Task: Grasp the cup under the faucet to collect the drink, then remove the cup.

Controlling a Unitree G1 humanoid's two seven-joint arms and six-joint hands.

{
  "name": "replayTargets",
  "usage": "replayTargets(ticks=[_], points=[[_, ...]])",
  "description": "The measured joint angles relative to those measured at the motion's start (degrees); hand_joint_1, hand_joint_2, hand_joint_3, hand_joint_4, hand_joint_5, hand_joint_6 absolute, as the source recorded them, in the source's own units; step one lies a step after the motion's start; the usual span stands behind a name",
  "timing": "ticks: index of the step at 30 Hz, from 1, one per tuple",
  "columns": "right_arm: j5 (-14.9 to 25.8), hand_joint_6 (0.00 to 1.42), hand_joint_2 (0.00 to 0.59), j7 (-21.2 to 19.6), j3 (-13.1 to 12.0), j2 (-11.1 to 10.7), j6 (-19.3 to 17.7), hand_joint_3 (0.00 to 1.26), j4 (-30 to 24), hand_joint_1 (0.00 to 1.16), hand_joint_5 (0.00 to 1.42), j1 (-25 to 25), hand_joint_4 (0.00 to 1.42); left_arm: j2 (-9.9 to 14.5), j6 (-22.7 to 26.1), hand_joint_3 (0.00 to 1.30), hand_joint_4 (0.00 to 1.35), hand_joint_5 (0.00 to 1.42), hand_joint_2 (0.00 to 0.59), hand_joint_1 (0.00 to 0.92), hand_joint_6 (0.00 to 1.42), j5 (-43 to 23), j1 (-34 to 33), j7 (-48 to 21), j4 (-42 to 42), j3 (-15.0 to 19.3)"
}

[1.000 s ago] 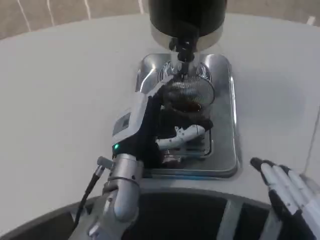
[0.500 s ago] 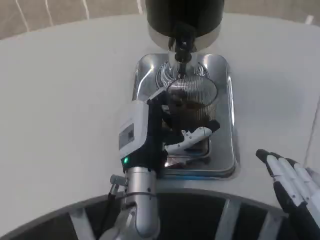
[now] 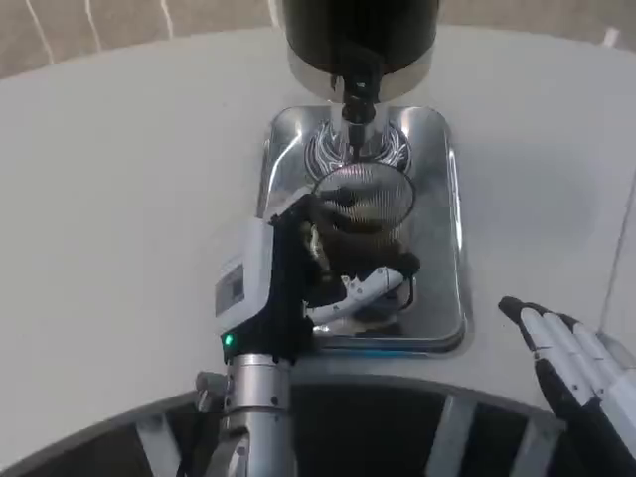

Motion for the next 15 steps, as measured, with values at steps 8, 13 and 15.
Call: replayTargets(ticks=[8, 13, 15], points=[[-0.18, 0.0, 0.289, -0.07, 0.37, 0.12, -0.01, 0.0, 0.16, 0.89, 0.0, -0.39, 0.0, 0.63, -0.05, 1.25, 1.14, 1.42, 0.065, 0.62, 1.42, 0.1, 4.34, -1.15, -6.06, 0.4], [-0.86, 0.0, 0.29, -0.08, 1.36, 0.32, -0.01, 0.0, 0.16, 0.89, 0.0, -0.5, 0.0, 1.37, -0.03, 1.26, 1.14, 1.42, 0.065, 0.622, 1.42, 0.69, 7.42, -1.84, -10.11, 0.32], [-1.15, 0.0, 0.293, -0.1, 1.5, 0.35, -0.01, 0.0, 0.16, 0.89, 0.0, -0.56, 0.0, 1.7, 0.0, 1.26, 1.14, 1.42, 0.065, 0.623, 1.42, 1.1, 8.72, -2.23, -11.55, 0.33]])
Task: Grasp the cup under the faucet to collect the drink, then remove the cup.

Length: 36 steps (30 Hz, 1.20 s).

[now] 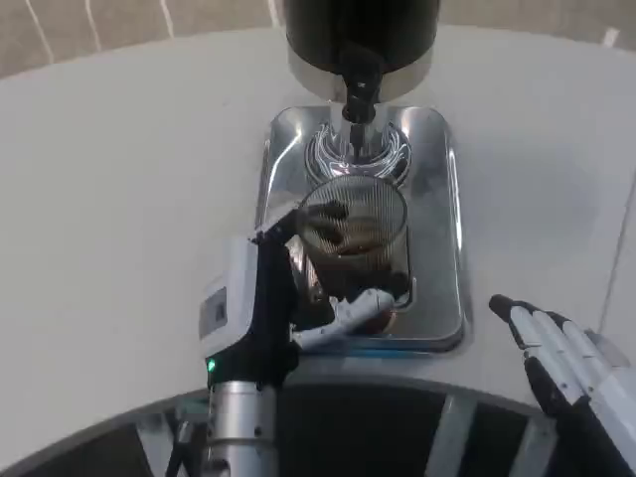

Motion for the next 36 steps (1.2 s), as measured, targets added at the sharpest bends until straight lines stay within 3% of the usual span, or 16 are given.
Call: replayTargets(ticks=[7, 17, 22, 27, 36], points=[[-2.12, 0.0, 0.321, -0.34, -0.82, -0.31, -0.02, 0.0, 0.0, 0.85, 0.0, -1.64, 0.0, 0.84, 0.17, 1.26, 1.14, 1.42, 0.065, 0.624, 1.42, 1.23, 3.74, -1.2, -4.88, 0.54], [-4.72, 0.0, 0.365, -2.06, -4.92, -4.22, -0.21, 0.0, 4.68, 0.68, 0.0, -8.48, 0.0, 2.32, 0.46, 1.26, 1.13, 1.42, 0.066, 0.624, 1.42, 1.47, 7.57, -3.06, -11.8, 1.34], [-5.96, 0.0, 0.385, -3.14, -5.65, -5.47, -0.21, 0.0, 6.85, 0.63, 0.0, -10.38, 0.0, 3.41, 0.6, 1.26, 1.12, 1.42, 0.069, 0.624, 1.42, 1.5, 9.46, -4.86, -14.6, 1.63], [-8.09, 0.0, 0.395, -5.74, -5.28, -6.17, -0.94, 0.0, 7.76, 0.6, 0.0, -10.45, 0.0, 4.77, 0.61, 1.26, 1.12, 1.42, 0.07, 0.624, 1.42, 1.53, 12.82, -6.71, -19.16, 1.96], [-11.31, 0.0, 0.402, -6.59, -3.09, -6.04, -1.42, 0.0, 8.49, 0.59, 0.0, -9.2, 0.0, 5.97, 0.42, 1.26, 1.12, 1.42, 0.074, 0.618, 1.42, 2.45, 19.72, -10.24, -26.94, 2.46]])
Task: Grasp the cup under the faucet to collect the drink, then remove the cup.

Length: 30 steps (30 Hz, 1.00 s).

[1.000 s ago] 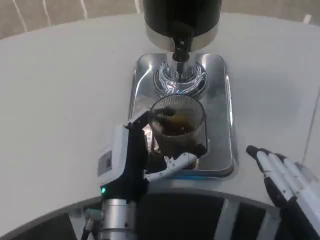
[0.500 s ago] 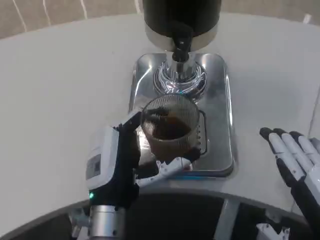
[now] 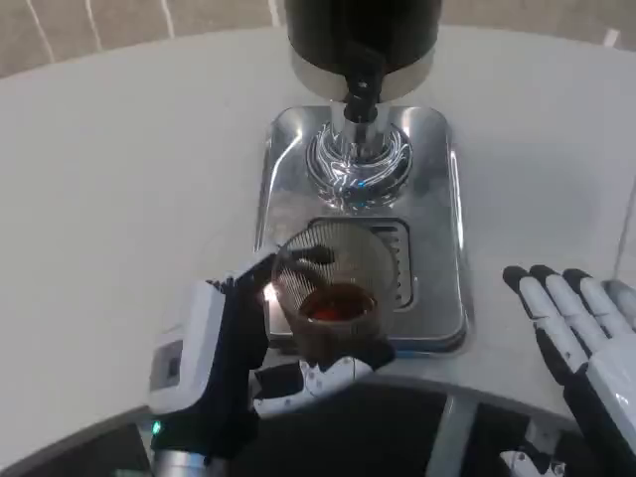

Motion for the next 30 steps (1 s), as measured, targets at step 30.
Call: replayTargets(ticks=[30], points=[[5.27, 0.0, 0.43, -3.63, -3.24, 1.16, -7.51, 0.0, -7.41, 0.46, 0.0, 13.69, 0.0, 1.35, -4.63, 1.26, 1.11, 1.42, 0.075, 0.615, 1.42, 3.61, 13.63, -6.66, -16.64, -0.02]])
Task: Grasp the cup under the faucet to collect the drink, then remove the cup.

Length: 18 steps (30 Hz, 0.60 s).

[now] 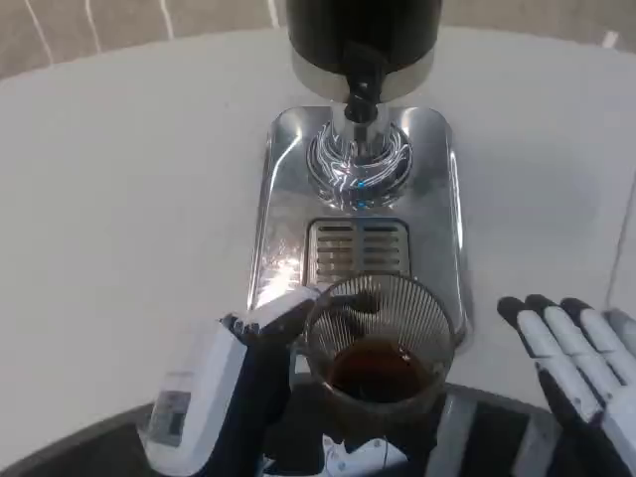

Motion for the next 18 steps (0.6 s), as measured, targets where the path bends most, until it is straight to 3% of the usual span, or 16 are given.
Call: replayTargets(ticks=[7, 18], points=[[1.1, 0.0, 0.434, -4.48, -1.73, 1.08, -4.16, 0.0, 1.12, 0.47, 0.0, 5.71, 0.0, -0.5, -0.03, 1.26, 1.11, 1.42, 0.075, 0.614, 1.42, -0.24, 0.89, -0.42, -0.49, 0.28], [1.06, 0.0, 0.441, -4.41, -1.95, 1.26, -5.05, 0.0, 2.44, 0.47, 0.0, 3.04, 0.0, -0.58, -0.05, 1.26, 1.11, 1.42, 0.076, 0.614, 1.42, -0.3, 0.72, -0.82, -0.49, 0.71]])
